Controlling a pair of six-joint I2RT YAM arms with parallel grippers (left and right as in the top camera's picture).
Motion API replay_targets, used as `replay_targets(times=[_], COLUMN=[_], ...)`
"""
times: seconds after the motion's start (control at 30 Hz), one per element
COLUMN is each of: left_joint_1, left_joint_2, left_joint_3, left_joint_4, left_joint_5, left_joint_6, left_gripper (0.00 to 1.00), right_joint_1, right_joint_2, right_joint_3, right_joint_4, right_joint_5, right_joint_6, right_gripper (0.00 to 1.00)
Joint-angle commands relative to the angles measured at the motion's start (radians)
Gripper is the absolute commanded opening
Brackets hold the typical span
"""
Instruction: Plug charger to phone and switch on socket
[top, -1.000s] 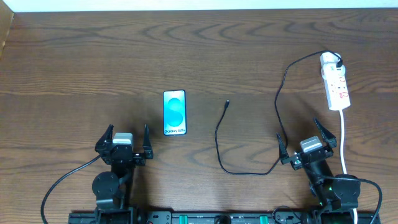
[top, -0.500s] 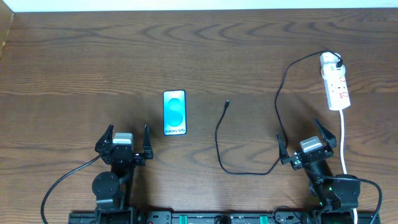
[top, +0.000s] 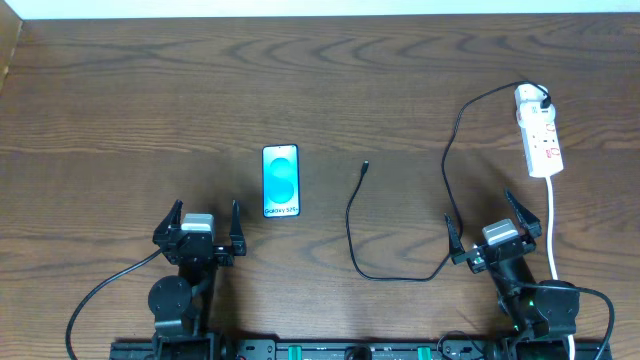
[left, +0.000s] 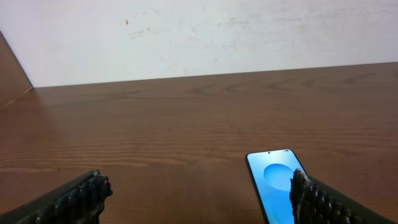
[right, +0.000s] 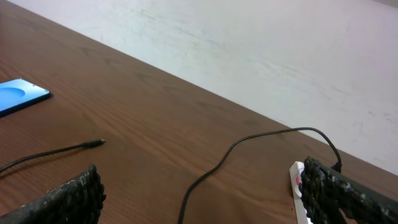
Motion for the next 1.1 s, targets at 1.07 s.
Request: replay_targets(times=[1.07], left_joint_1=[-0.001], left_joint_2=[0.345], left_joint_3=[0.231], left_joint_4=[0.044], left_joint_5=[0.104], left_joint_6=[-0.066], left_gripper=[0.95], right_joint_1=[-0.003], right_joint_2=[-0.005], right_joint_3=[-0.001], right_joint_4=[-0.005], right_joint_5=[-0.006], right_joint_6=[0.018], right_gripper=[0.99])
